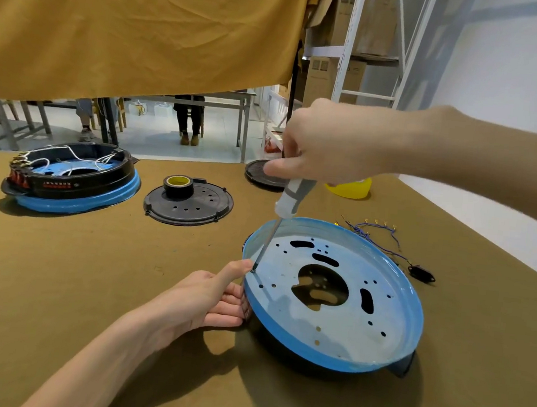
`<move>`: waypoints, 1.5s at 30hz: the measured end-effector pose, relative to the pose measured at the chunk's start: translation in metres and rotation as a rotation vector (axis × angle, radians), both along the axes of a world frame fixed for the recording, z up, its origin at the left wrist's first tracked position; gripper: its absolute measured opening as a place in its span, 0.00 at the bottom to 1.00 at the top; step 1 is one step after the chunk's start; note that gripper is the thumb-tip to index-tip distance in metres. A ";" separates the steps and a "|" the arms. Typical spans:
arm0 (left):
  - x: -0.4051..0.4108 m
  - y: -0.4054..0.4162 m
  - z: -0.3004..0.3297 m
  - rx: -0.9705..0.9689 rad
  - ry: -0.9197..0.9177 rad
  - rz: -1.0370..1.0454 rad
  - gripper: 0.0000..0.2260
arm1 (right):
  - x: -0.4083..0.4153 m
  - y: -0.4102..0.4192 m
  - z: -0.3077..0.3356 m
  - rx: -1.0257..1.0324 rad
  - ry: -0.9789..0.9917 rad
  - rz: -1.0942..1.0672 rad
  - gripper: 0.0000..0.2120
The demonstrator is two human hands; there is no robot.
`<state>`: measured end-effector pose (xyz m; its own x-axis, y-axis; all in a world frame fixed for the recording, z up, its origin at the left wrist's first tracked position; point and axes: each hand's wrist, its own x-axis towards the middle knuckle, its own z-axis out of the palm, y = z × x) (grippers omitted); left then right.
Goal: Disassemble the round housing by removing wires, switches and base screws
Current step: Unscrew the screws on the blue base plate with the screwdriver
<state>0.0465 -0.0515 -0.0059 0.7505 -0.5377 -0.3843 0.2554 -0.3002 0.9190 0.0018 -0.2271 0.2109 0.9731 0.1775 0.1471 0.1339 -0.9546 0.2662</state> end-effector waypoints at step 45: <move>0.008 -0.005 -0.011 -0.060 0.006 0.096 0.37 | -0.062 -0.102 -0.064 1.311 -0.032 -0.134 0.08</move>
